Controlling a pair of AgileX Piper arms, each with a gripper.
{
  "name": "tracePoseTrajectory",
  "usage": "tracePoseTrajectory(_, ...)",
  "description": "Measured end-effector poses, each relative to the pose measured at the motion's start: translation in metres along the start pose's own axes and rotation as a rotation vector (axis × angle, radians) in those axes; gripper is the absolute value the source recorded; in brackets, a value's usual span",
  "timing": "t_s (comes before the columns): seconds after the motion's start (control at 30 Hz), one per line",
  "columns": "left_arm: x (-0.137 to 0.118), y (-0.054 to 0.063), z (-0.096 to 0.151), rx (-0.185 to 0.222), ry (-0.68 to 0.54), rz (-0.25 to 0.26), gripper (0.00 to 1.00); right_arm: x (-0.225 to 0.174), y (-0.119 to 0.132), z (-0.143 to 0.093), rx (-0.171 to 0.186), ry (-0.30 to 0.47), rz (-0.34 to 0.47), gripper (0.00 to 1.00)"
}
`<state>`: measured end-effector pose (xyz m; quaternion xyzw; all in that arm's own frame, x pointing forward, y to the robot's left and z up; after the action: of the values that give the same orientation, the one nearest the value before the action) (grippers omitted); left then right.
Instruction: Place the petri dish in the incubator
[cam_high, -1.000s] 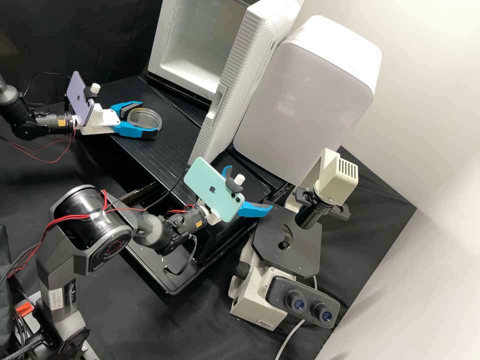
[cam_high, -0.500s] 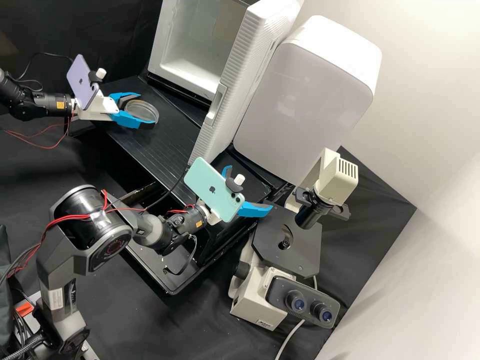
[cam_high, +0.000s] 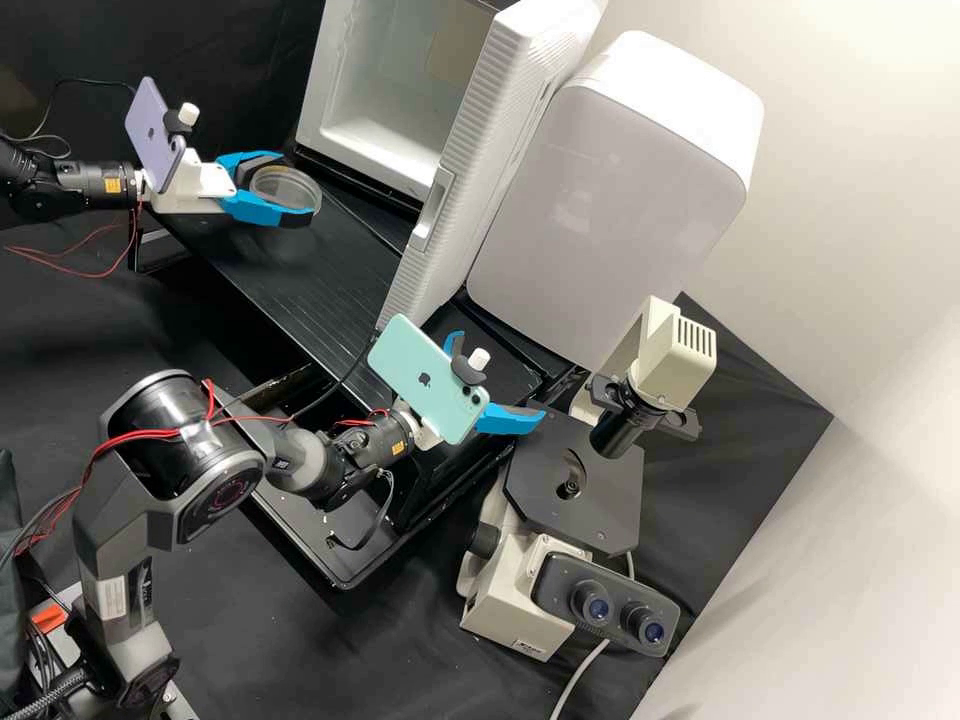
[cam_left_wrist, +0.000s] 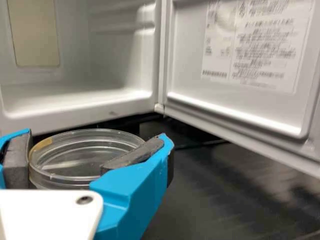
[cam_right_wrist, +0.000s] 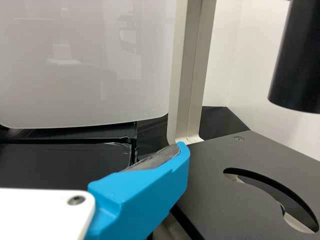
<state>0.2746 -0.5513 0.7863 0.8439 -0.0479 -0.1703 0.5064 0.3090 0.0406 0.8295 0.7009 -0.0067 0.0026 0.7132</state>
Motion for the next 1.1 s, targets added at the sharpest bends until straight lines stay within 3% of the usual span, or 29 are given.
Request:
tracePoseTrajectory(0.3,-0.005,0.018,0.005,0.002,-0.019,0.062,0.00,0.000,0.000,0.000,0.000,0.000,0.000,1.00)
tracePoseTrajectory(0.63,-0.003,0.026,0.012,0.004,-0.035,0.069,0.00,0.000,0.000,0.000,0.000,0.000,0.000,1.00)
tracePoseTrajectory(0.93,0.020,0.042,0.023,0.007,-0.025,0.126,0.00,0.000,0.000,0.000,0.000,0.000,0.000,1.00)
tracePoseTrajectory(1.1,0.041,0.049,0.024,0.003,0.016,0.120,0.00,0.000,0.000,0.000,0.000,0.000,0.000,1.00)
